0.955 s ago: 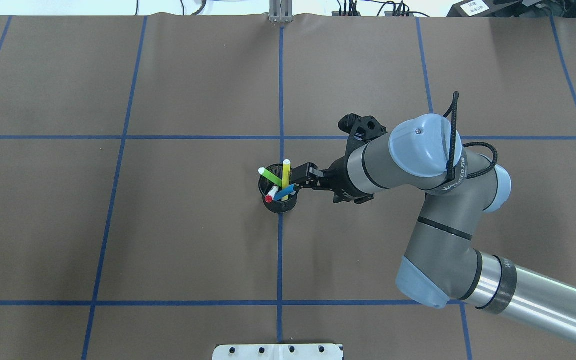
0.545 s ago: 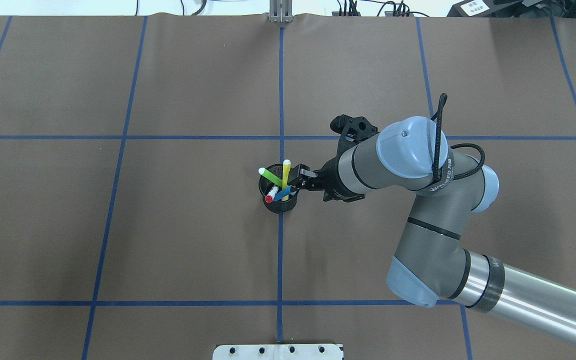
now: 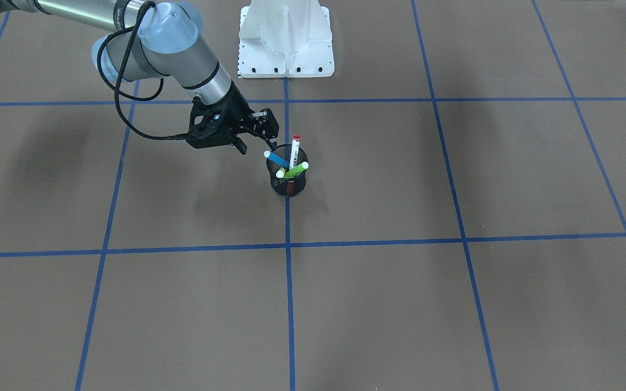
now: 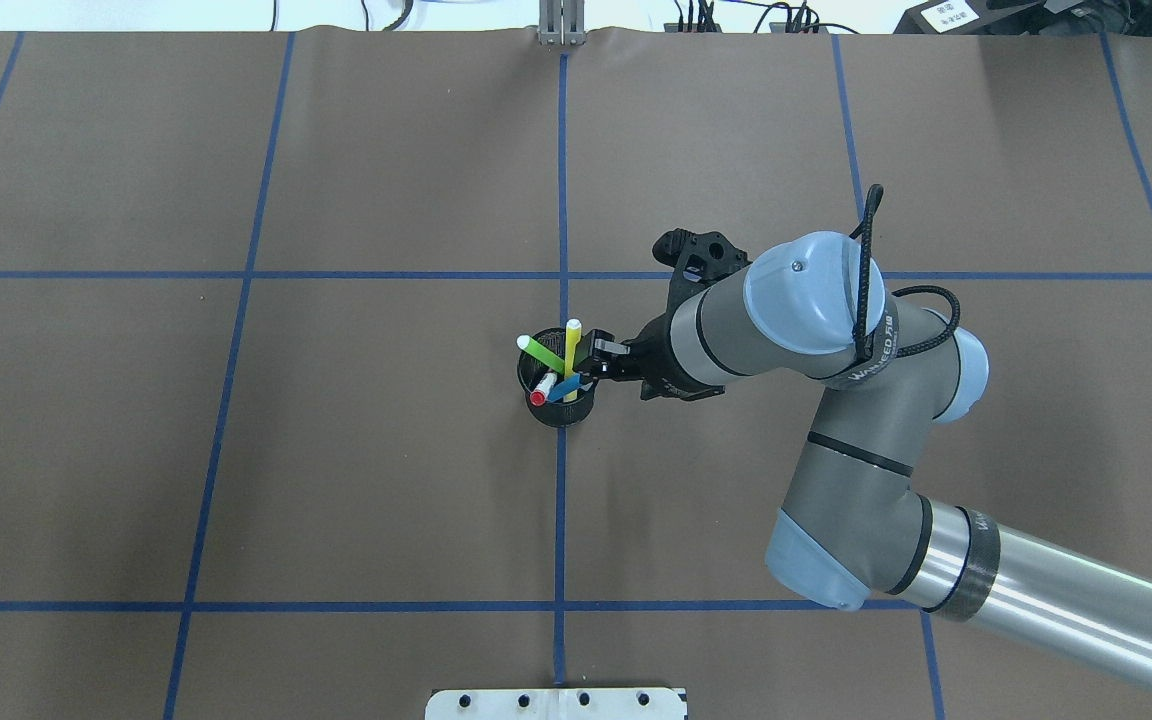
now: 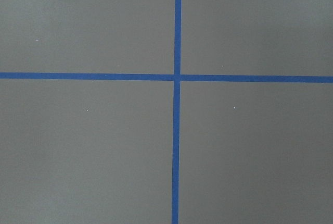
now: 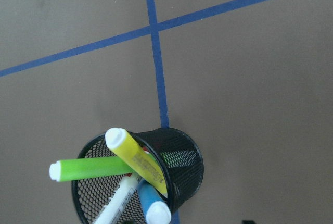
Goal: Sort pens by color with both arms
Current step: 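Grasp the blue marker in the cup with the right gripper and lift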
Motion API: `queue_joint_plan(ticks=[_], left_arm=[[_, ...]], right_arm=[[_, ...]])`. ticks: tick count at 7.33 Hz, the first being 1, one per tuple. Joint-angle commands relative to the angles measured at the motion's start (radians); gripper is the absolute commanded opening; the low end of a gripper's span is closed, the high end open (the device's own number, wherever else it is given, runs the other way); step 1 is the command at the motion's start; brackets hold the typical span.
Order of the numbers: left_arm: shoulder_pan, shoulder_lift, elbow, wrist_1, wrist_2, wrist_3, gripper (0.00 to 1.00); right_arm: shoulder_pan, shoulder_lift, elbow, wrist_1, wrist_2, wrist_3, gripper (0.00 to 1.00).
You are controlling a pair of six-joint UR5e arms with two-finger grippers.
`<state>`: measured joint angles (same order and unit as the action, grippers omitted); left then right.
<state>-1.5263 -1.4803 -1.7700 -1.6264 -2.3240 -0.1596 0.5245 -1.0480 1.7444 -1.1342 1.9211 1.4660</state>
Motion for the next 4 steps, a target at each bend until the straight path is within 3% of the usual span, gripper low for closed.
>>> queue_joint_plan(ticks=[1,4], left_arm=[[0.000,0.000,0.001,-0.007,0.000,0.000,1.00],[0.000,0.000,0.001,-0.007,0.000,-0.002,1.00]], right_arm=[[0.000,0.003,0.000,0.001,-0.005,-0.007,0.61],[0.000,0.022,-0.011,0.001,-0.024,-0.038,0.61]])
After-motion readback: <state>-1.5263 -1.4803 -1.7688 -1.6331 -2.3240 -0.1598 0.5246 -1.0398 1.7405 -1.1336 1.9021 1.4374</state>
